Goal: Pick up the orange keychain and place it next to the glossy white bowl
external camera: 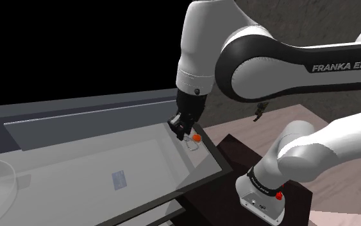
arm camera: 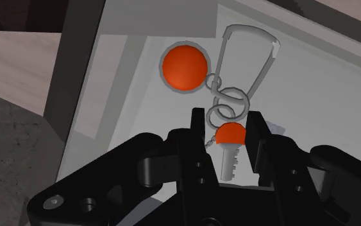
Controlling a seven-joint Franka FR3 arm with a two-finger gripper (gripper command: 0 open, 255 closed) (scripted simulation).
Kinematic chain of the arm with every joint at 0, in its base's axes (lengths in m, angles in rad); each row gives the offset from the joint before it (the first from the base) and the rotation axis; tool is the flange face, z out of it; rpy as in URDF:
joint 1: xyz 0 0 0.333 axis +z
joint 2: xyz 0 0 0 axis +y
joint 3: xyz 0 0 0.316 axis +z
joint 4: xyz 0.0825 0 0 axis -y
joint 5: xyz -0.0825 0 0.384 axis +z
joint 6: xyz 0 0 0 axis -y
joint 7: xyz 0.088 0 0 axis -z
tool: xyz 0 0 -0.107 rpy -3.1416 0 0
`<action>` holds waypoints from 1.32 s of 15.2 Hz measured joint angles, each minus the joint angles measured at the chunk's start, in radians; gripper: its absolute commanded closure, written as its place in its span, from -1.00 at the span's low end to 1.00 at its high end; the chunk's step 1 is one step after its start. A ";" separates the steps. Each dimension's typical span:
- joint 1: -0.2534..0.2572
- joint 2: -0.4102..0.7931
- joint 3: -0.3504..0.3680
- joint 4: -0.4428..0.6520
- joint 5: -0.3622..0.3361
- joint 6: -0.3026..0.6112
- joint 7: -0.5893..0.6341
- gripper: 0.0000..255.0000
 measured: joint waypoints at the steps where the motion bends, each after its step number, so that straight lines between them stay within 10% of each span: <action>1: -0.008 0.037 0.018 0.027 -0.007 0.011 0.017 1.00; 12: -0.057 0.547 0.197 0.474 -0.256 0.020 0.283 1.00; 20: 0.133 0.987 0.185 0.973 -0.525 -0.134 0.461 1.00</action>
